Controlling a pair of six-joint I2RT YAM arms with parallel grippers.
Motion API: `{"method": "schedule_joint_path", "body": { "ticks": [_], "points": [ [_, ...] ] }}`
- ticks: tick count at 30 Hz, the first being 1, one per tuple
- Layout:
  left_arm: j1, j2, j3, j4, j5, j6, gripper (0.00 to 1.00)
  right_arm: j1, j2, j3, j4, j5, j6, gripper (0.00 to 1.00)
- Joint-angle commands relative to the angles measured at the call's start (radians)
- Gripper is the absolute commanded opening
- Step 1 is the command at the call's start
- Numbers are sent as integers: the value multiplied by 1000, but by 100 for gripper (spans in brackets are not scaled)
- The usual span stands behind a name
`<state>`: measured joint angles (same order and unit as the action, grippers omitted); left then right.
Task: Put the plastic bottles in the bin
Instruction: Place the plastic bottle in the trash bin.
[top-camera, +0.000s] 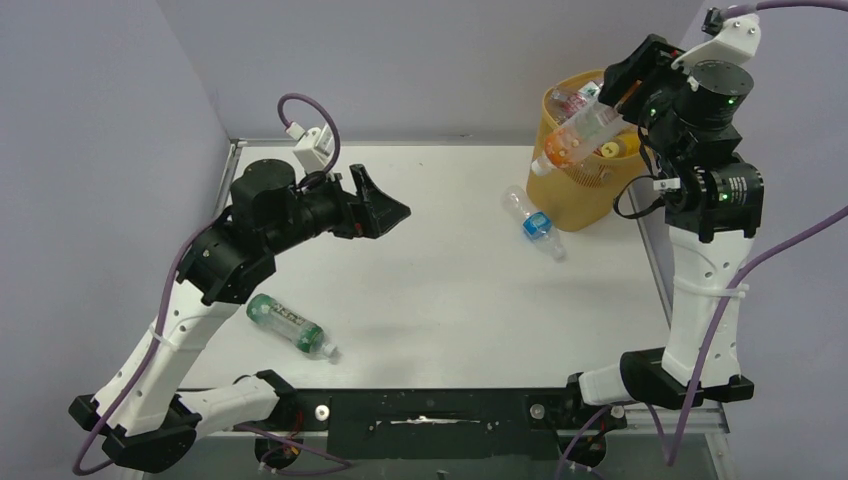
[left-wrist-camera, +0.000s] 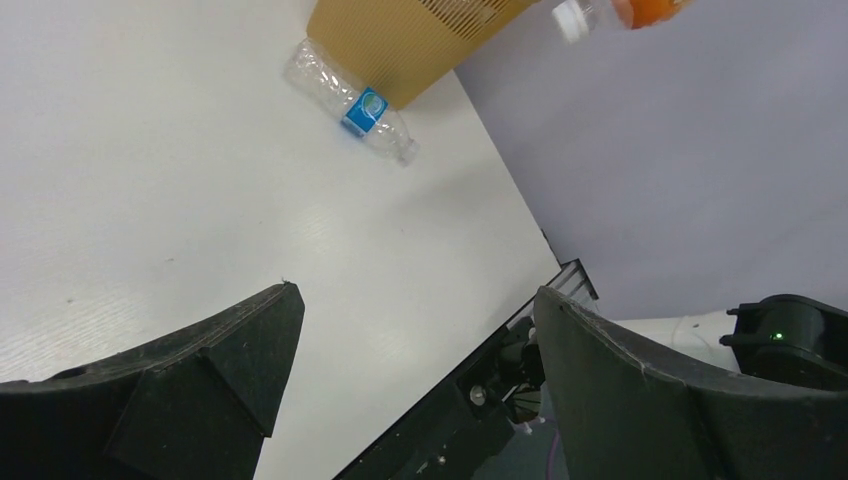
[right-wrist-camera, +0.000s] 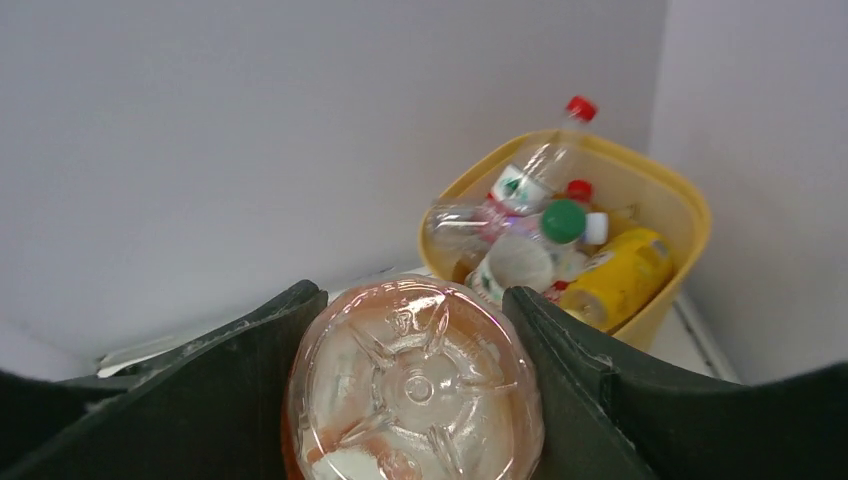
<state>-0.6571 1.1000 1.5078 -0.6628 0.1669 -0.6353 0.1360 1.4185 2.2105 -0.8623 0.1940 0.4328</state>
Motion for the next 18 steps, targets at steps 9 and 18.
{"method": "schedule_joint_path", "body": {
  "ticks": [9, 18],
  "points": [
    [27, -28, -154, 17, 13, 82, 87, -50, -105, -80, 473, 555, -284, 36],
    [80, -1, -201, 47, 99, 123, 87, -52, -53, -177, 694, 842, -541, 37]
  ]
}}
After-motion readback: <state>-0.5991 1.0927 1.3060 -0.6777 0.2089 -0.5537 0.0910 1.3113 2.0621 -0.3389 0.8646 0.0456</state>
